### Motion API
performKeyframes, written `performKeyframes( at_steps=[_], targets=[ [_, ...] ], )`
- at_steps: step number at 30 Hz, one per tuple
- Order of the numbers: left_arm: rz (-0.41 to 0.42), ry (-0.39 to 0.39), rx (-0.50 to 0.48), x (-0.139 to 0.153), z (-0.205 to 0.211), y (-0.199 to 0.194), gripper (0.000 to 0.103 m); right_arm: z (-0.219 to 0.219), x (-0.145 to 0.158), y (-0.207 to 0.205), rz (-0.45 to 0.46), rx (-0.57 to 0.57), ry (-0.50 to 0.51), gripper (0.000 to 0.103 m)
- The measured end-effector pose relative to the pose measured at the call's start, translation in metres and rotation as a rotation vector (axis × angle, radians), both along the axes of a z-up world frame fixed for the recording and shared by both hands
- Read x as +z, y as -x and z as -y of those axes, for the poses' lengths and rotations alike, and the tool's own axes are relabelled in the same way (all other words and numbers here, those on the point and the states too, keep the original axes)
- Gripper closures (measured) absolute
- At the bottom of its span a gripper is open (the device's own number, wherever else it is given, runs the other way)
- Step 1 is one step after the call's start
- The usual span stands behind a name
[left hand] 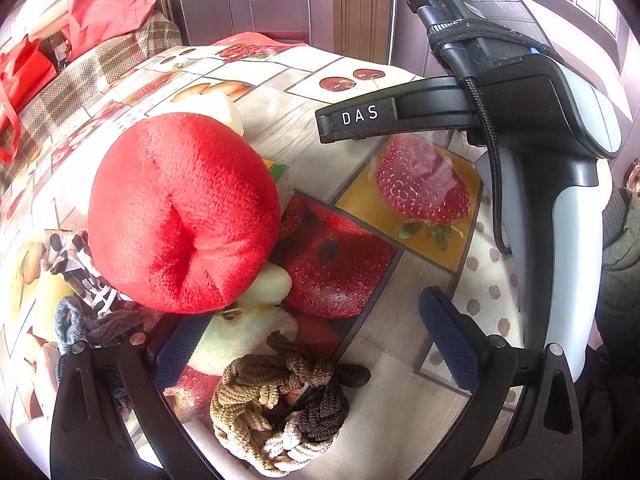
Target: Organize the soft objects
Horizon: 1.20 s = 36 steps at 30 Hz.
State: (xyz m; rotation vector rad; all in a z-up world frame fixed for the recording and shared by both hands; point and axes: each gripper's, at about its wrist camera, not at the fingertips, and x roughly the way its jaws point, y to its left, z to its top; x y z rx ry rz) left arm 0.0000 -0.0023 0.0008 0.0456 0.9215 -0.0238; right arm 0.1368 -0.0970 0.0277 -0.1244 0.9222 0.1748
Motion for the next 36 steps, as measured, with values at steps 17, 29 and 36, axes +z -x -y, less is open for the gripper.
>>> performKeyframes(
  at_steps=[17,29,36],
  targets=[
    [0.0,-0.001,0.0,0.0,0.0,0.0,0.001,0.0,0.0,0.0,0.0,0.0,0.0,0.0],
    [0.0,0.004,-0.172,0.0,0.022,-0.003,0.001,0.0,0.0,0.0,0.0,0.0,0.0,0.0],
    [-0.001,0.007,-0.205,0.001,0.027,-0.001,0.001,0.0,0.0,0.0,0.0,0.0,0.001,0.0]
  ],
)
